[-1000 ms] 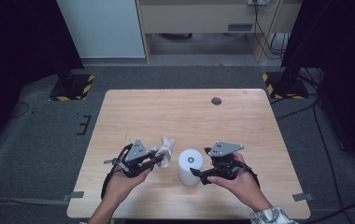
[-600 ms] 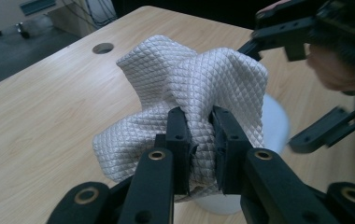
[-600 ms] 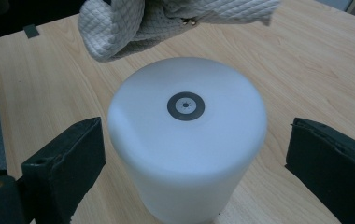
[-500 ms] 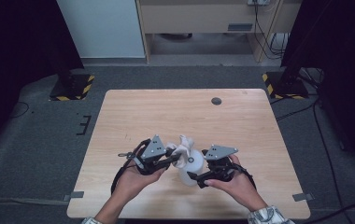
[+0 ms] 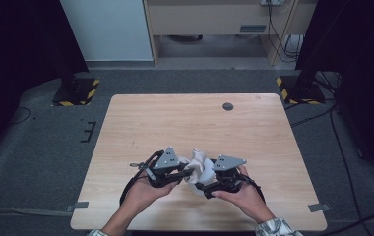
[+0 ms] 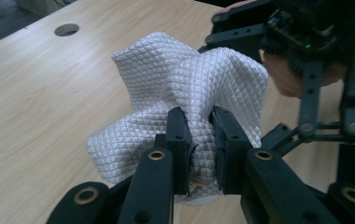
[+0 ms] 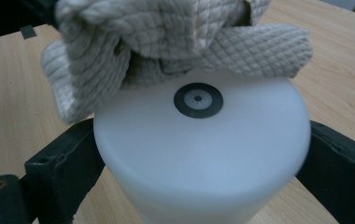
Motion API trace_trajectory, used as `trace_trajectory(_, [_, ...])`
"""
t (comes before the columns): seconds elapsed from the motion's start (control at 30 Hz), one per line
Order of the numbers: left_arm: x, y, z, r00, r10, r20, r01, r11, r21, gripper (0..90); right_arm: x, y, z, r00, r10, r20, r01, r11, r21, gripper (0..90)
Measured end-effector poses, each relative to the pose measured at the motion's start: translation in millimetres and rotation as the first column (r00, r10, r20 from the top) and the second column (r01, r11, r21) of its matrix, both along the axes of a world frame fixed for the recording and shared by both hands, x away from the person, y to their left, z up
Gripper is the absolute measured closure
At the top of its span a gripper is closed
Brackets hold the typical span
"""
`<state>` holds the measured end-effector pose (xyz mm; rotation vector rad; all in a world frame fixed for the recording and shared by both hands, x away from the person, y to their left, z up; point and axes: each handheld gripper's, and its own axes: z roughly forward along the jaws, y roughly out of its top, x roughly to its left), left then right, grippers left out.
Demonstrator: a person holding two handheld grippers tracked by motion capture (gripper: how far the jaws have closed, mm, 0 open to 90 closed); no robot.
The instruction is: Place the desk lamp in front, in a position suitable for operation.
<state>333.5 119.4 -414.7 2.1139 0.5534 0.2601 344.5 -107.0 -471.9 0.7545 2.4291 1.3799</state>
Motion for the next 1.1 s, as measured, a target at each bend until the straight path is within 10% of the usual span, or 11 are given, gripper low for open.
trace_trajectory(0.33, [1.5,-21.0,0.8,0.9974,-0.056,-0.046,0.055,0.9981,-0.028,77.5,0.1,3.3,-0.6,0.9999,-0.001,0.014,0.001,1.0,-0.003,8.5])
trace_trajectory(0.57, [13.9,-36.5,1.1,0.9993,-0.036,-0.01,0.036,0.9993,-0.001,77.5,0.3,2.5,-0.6,0.9999,0.001,0.012,-0.001,1.0,-0.002,8.7])
trace_trajectory(0.73, [24.9,-28.8,1.1,0.9992,0.038,0.01,-0.038,0.9993,0.003,77.5,0.4,2.2,-0.7,0.9999,0.001,0.012,-0.001,1.0,-0.002,8.8])
trace_trajectory(1.1, [-0.4,0.7,0.3,0.9997,0.017,-0.016,-0.017,0.9998,0.006,77.5,0.3,3.5,-0.7,1.0,-0.002,0.009,0.002,1.0,-0.002,8.7])
